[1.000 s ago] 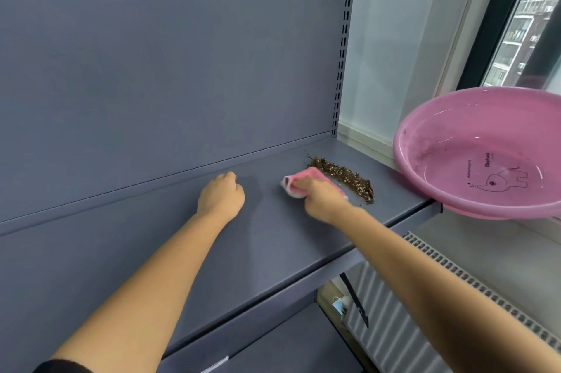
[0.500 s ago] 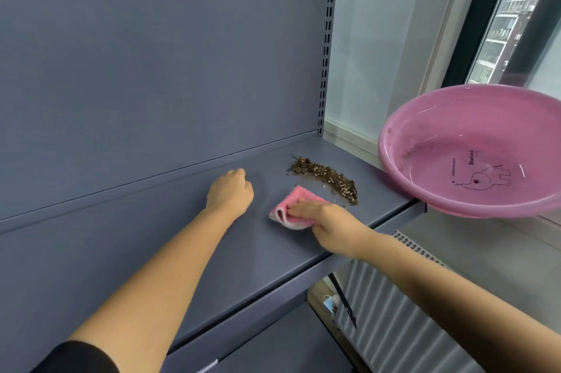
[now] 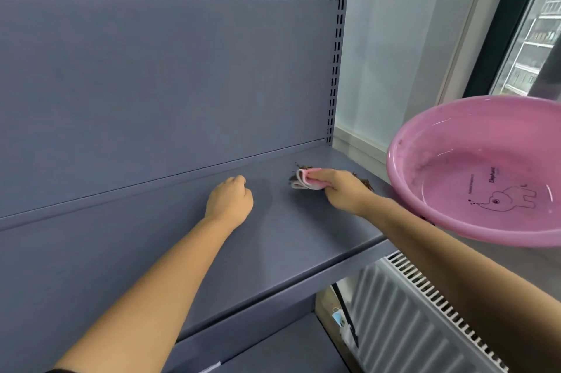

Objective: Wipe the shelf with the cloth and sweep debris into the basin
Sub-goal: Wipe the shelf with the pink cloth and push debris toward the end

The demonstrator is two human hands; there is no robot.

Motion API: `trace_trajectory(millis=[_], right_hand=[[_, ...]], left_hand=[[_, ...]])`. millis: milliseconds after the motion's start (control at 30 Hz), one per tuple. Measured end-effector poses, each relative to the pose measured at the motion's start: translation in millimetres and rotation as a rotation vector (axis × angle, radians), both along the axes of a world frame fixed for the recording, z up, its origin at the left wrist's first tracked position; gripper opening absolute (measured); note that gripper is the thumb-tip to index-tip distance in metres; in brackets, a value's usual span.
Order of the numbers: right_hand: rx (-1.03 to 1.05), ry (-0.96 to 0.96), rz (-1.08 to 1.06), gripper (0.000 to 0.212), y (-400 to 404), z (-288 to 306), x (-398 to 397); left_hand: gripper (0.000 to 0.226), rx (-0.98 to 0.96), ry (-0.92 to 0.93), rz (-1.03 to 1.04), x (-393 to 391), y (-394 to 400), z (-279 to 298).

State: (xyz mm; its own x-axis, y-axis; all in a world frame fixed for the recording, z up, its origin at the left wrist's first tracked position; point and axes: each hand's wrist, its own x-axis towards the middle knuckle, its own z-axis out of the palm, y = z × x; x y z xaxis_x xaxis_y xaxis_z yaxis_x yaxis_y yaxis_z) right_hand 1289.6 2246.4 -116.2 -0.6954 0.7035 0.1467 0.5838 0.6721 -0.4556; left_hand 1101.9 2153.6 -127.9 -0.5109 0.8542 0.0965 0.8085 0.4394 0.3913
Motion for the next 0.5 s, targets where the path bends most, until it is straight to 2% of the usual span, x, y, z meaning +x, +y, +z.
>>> trace_trajectory(millis=[100,233,367,500], right_hand=[[0.022,-0.011,0.128,0.059,-24,5,-25],[-0.01,-0.125,0.304,0.034,-50,-16,-57],[0.012,-0.152,0.203,0.033,-32,-27,-64],[-0.029,-0.257,0.043,0.046,-3,-16,-62]], left_hand=[[0.037,0.012,-0.009,0.021,0,0,1],[0.037,0.003,-0.018,0.044,0,1,-2],[0.038,0.018,-0.018,0.045,0,5,-1],[0.038,0.034,-0.008,0.028,3,7,-10]])
